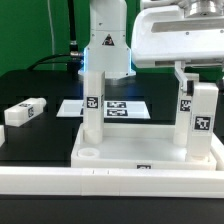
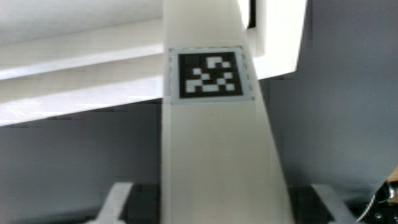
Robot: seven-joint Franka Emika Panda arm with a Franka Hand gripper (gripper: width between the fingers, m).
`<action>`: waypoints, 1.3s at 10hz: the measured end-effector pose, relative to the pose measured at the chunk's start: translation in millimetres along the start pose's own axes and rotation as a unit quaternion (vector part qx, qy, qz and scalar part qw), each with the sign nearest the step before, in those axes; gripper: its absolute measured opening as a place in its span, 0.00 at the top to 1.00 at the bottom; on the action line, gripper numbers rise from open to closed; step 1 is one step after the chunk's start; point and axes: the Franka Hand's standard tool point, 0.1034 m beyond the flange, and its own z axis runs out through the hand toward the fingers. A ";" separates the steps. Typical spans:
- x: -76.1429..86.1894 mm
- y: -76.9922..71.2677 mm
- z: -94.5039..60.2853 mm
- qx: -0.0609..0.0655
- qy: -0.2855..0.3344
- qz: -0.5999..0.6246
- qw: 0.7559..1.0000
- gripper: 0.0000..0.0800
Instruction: Assemble desk
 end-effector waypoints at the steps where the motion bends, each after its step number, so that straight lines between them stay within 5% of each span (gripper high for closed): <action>1: 0.8 -0.5 0.3 0.001 0.005 -0.001 1.000 0.64; 3: 1.1 -0.4 0.3 0.001 0.006 -0.002 1.000 0.64; 4: 0.8 -0.3 0.5 0.001 0.005 -0.003 1.000 0.53; 5: 1.1 0.0 0.4 0.000 0.004 -0.005 1.000 0.53; 6: 5.1 0.7 -2.3 0.001 0.003 -0.009 1.000 0.31; 7: 9.2 -0.6 -6.8 0.003 0.001 -0.008 1.000 0.23; 13: 21.5 1.0 -18.2 0.008 -0.008 -0.015 1.000 0.19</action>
Offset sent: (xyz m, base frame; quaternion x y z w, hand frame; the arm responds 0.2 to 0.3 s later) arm 0.0000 0.0000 0.0000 0.0000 0.0000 0.0000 1.0000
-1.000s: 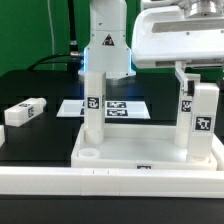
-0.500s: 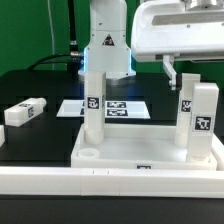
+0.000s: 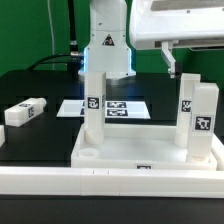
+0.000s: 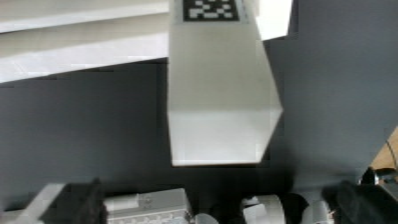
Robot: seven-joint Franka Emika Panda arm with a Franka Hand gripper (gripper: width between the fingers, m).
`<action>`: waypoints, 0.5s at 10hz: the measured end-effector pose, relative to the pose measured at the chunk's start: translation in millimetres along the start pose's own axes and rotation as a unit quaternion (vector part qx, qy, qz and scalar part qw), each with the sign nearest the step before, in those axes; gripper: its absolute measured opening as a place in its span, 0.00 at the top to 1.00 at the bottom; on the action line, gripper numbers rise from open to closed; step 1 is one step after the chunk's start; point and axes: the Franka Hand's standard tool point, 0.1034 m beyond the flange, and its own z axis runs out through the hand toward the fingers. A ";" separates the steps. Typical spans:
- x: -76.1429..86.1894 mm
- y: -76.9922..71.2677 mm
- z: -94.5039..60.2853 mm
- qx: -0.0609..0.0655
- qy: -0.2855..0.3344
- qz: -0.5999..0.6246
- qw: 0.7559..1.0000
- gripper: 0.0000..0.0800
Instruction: Assemble desk
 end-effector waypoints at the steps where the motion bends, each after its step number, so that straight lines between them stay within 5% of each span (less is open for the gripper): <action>1: -1.1 0.4 0.7 -0.001 -0.011 0.001 1.000 0.19; 3: -6.3 1.0 7.0 -0.004 -0.019 -0.002 1.000 0.19; 5: -5.6 3.2 10.7 -0.010 -0.103 0.001 0.995 0.19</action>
Offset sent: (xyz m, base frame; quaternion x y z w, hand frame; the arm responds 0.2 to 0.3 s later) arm 0.0081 0.0021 -0.0026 -0.0031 -0.1926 0.0030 0.9813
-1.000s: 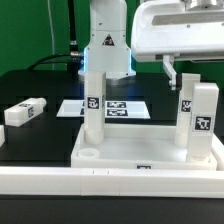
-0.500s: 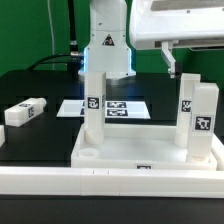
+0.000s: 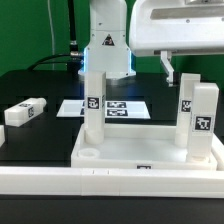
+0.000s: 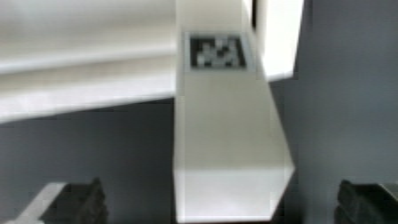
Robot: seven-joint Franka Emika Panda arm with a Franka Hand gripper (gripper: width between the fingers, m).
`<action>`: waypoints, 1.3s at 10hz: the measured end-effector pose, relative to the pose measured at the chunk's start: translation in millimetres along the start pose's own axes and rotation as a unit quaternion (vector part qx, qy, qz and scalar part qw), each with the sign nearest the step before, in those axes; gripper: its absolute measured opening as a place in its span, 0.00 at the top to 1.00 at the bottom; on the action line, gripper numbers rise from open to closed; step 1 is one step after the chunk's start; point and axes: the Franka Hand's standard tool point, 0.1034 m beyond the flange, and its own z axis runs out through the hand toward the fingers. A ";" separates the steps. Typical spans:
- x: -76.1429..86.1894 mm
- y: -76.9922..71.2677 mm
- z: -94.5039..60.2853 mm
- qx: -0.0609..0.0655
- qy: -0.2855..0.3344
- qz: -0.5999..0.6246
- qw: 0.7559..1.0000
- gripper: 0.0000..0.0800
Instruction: Assemble desk
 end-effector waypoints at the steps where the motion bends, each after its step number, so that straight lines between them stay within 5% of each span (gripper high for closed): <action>1: 0.3 2.1 1.8 -0.002 -0.019 0.003 1.000 0.19; 5: -5.4 3.4 1.6 -0.012 -0.151 0.012 0.988 0.19; 12: -5.1 -3.7 13.7 -0.020 -0.145 0.005 0.989 0.22; 13: -5.1 -3.7 13.7 -0.020 -0.145 0.005 0.989 0.45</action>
Offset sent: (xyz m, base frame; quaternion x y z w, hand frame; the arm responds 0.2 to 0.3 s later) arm 0.0043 0.0066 -0.0011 0.0048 -0.1280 0.0076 0.9917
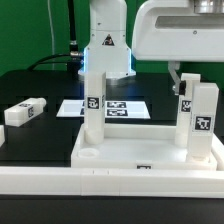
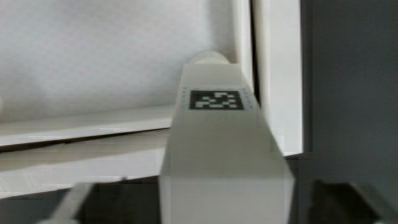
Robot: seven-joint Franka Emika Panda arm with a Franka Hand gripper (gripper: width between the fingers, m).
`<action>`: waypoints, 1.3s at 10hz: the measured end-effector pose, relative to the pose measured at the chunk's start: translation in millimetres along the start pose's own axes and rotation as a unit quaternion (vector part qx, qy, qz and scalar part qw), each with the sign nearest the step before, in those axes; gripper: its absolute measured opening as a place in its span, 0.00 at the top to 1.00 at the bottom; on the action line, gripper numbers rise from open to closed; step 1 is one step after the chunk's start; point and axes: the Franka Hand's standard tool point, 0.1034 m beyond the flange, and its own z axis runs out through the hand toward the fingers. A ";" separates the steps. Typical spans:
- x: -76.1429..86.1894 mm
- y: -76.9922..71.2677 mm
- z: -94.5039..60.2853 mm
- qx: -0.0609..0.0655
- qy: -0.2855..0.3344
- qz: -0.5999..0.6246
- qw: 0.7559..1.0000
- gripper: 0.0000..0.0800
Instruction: Assemble desk
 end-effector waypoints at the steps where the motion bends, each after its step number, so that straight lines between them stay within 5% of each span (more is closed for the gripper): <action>1: 0.1 0.1 0.0 0.000 0.000 0.000 1.000 0.64; 8: -0.5 -0.6 0.1 0.001 -0.001 0.109 0.994 0.64; 13: -3.0 -4.0 1.5 0.008 -0.003 0.357 0.934 0.64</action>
Offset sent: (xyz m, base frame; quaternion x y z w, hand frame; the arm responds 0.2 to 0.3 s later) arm 0.0000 0.0000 0.0000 0.0000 0.0000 0.0000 1.0000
